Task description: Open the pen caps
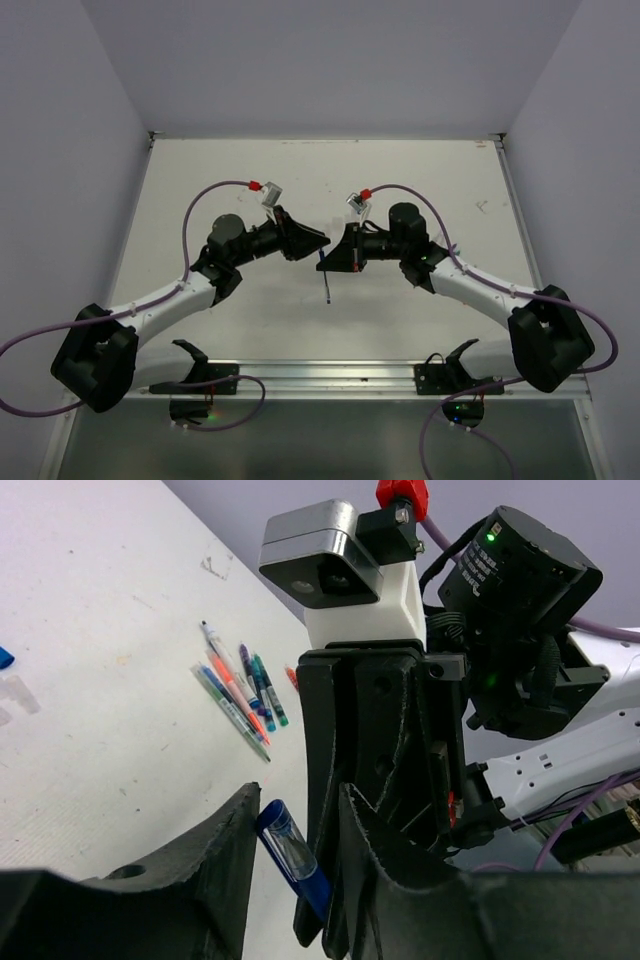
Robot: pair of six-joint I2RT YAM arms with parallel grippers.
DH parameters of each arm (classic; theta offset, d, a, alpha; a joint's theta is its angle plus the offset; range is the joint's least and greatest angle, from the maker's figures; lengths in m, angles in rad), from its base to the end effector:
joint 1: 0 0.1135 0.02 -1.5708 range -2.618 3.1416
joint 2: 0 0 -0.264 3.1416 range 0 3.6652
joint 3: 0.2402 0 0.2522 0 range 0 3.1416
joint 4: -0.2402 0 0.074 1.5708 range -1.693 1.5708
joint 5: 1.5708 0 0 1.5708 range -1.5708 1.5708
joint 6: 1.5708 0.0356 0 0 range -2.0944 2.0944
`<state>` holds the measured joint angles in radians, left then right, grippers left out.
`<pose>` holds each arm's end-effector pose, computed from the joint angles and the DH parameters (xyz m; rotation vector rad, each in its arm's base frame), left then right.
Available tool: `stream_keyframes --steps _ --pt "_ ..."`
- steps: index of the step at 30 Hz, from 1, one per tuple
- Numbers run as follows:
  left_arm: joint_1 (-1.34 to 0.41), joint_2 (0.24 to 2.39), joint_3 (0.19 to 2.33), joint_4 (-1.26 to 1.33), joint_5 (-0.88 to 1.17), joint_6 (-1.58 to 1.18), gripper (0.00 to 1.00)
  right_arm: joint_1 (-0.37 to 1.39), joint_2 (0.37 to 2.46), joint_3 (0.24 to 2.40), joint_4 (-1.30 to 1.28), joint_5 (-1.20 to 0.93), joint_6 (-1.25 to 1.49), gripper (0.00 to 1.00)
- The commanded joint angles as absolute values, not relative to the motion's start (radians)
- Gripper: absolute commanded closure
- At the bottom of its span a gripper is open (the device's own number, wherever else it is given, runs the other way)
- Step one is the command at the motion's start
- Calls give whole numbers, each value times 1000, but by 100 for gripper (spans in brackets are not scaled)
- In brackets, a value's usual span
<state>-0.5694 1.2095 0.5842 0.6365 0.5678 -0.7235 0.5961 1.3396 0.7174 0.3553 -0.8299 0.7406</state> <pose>0.2124 -0.1587 0.2669 0.3665 1.7203 -1.4206 0.2237 0.1835 0.2506 -0.5247 2.0370 1.6324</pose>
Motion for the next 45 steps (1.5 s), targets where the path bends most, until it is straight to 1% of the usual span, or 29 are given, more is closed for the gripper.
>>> stream_keyframes --steps 1,4,5,6,8,9,12,14,15,16,18,20,22,24,26,27,28,29,32,35,36,37,39,40,42,43,45 --pt "-568 1189 594 683 595 -747 62 598 1301 716 347 -819 732 100" --pt "-568 1181 581 687 598 -752 65 598 1299 709 373 -821 749 100" --pt "-566 1177 577 689 598 -753 67 598 1301 706 377 -824 759 100" --pt "-566 1174 577 687 598 -753 76 598 1301 706 379 -821 759 100" --pt "-568 1172 581 674 597 -750 87 600 1299 706 373 -812 758 100" --pt "-566 1175 592 667 598 -750 94 598 1299 707 373 -811 758 100" --pt "-568 1184 614 634 601 -742 95 598 1312 715 373 -811 758 100" --pt "-566 1187 623 598 606 -723 91 598 1318 718 365 -804 750 100" --pt "-566 1183 621 594 606 -718 79 598 1319 716 368 -805 750 100" --pt "-568 1181 620 594 606 -721 73 598 1321 712 399 -805 758 100" --pt "-566 1178 614 591 604 -719 64 598 1335 698 452 -807 788 100" --pt "-568 1178 614 585 606 -713 61 598 1347 696 474 -816 814 100" --pt "-568 1178 615 583 606 -709 64 598 1350 696 486 -818 822 100" --pt "-568 1178 614 587 606 -710 72 598 1344 698 482 -810 821 100" --pt "-566 1177 615 584 601 -710 78 598 1339 703 465 -810 812 100" --pt "-566 1174 617 581 595 -710 88 598 1336 704 453 -802 805 100" --pt "-568 1175 618 580 594 -710 92 598 1329 710 425 -798 792 100" --pt "-568 1178 626 580 598 -712 100 598 1324 713 398 -784 782 100" --pt "-566 1190 653 520 575 -721 100 600 1299 727 339 -756 741 100" --pt "-566 1192 705 362 464 -719 100 600 1264 764 160 -649 635 100" --pt "-566 1196 722 312 421 -718 100 601 1259 775 73 -617 611 100" --pt "-568 1200 742 204 322 -721 100 600 1255 794 39 -560 571 100" --pt "-569 1203 788 123 180 -750 100 603 1250 810 -41 -514 543 100" --pt "-571 1204 796 86 146 -765 100 606 1250 818 -55 -465 525 100" --pt "-571 1215 813 55 66 -813 100 623 1252 819 -83 -422 511 100" --pt "-572 1219 818 48 48 -827 100 633 1256 825 -97 -364 494 100" --pt "-572 1232 830 43 9 -863 100 661 1272 831 -129 -313 479 100"
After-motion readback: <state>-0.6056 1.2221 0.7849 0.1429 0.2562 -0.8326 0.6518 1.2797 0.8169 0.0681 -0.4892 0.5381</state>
